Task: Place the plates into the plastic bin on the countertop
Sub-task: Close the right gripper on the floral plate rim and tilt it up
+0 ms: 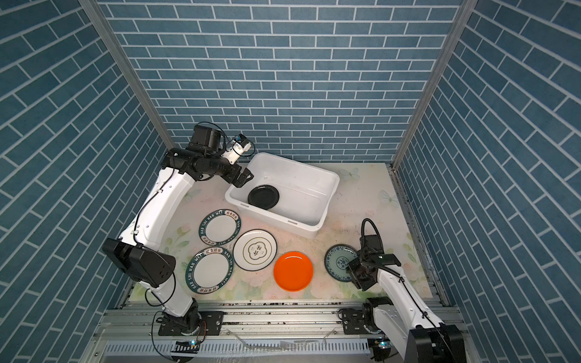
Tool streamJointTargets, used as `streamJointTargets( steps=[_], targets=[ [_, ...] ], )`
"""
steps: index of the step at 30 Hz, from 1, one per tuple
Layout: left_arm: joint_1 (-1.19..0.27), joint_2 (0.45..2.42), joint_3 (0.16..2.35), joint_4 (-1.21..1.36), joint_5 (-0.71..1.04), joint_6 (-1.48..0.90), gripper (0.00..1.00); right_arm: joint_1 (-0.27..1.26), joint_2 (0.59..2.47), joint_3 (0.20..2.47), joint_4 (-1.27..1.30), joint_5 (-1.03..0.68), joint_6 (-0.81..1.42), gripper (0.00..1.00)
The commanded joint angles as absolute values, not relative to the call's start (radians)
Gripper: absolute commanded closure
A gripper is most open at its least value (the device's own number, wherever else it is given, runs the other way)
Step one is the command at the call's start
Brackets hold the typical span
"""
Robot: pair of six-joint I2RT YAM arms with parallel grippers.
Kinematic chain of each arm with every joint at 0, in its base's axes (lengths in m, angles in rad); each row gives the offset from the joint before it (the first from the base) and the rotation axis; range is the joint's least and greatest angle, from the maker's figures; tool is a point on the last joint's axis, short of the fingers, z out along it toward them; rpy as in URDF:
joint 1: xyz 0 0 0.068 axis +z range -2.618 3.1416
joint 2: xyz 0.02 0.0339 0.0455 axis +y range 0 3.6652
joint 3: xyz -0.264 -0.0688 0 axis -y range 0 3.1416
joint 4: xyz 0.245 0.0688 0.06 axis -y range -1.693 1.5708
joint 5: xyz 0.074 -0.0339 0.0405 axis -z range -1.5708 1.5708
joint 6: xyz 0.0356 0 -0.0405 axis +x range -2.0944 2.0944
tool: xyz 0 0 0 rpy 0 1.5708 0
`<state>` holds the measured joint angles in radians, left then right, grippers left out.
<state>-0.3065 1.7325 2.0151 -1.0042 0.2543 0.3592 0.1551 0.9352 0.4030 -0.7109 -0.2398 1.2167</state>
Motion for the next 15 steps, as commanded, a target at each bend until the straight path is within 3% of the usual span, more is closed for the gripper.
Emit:
streamJointTargets(
  steps=[1, 15],
  targets=[
    [-0.312, 1.730, 2.010, -1.000, 0.249, 0.364, 0.00, 0.149, 0.967, 0.367, -0.627, -0.225, 1.277, 0.63],
    [-0.312, 1.743, 2.016, -0.996, 0.236, 0.353, 0.00, 0.129, 1.031, 0.289, -0.434, -0.255, 1.305, 0.76]
  ],
)
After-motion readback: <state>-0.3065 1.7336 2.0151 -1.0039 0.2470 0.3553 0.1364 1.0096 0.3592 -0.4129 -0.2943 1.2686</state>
